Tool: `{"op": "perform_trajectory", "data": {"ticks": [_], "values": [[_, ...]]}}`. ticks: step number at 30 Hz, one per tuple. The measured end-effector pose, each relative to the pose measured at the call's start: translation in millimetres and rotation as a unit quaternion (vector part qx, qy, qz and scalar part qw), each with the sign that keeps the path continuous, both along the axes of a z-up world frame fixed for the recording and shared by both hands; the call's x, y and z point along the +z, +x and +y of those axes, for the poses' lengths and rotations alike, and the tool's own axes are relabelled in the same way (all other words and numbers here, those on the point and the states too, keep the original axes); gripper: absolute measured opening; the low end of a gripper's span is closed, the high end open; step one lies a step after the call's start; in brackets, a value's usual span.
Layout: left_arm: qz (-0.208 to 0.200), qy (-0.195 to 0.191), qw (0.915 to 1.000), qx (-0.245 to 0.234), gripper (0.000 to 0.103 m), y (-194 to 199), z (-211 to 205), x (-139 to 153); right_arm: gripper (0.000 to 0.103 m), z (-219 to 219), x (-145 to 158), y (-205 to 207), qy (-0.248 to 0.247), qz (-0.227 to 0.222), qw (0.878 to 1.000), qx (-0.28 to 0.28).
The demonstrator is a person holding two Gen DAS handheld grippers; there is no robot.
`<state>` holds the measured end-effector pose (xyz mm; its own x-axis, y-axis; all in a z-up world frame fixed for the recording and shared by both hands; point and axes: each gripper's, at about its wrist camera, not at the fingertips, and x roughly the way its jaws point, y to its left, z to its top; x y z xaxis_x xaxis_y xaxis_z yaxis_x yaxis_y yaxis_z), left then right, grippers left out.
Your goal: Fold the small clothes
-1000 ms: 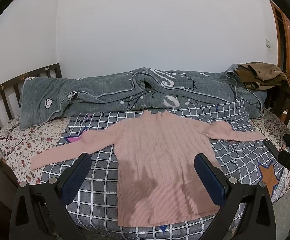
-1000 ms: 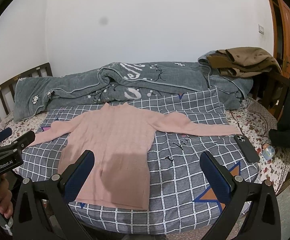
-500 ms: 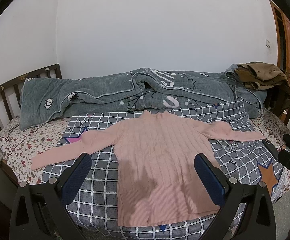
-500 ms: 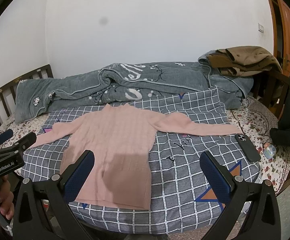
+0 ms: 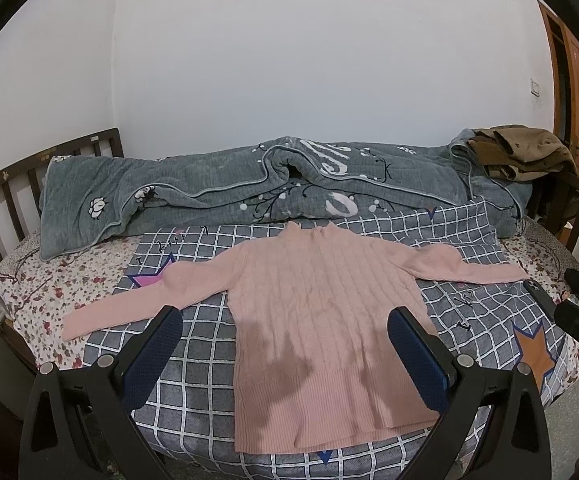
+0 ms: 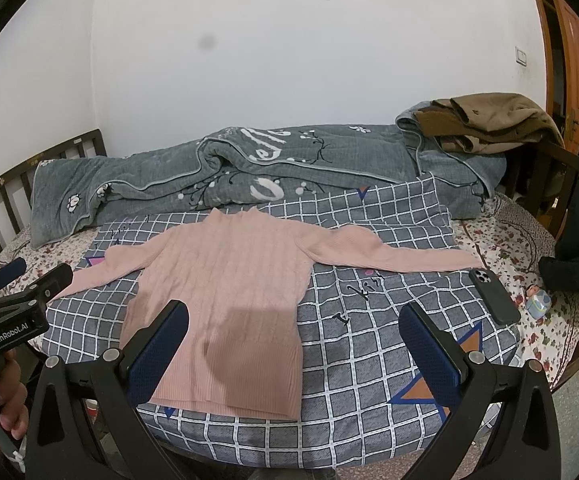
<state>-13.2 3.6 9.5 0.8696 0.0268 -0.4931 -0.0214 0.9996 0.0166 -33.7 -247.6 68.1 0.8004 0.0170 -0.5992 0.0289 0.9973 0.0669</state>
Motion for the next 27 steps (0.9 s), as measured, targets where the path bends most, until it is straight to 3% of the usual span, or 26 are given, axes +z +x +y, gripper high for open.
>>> {"op": "perform_trajectory", "data": {"ticks": [27], "values": [[0.0, -0.011, 0.9997, 0.02, 0.103, 19.0, 20.1, -5.8, 0.102, 7.1, -2.1, 10.7, -0.006, -0.006, 1.0, 0.005]]}}
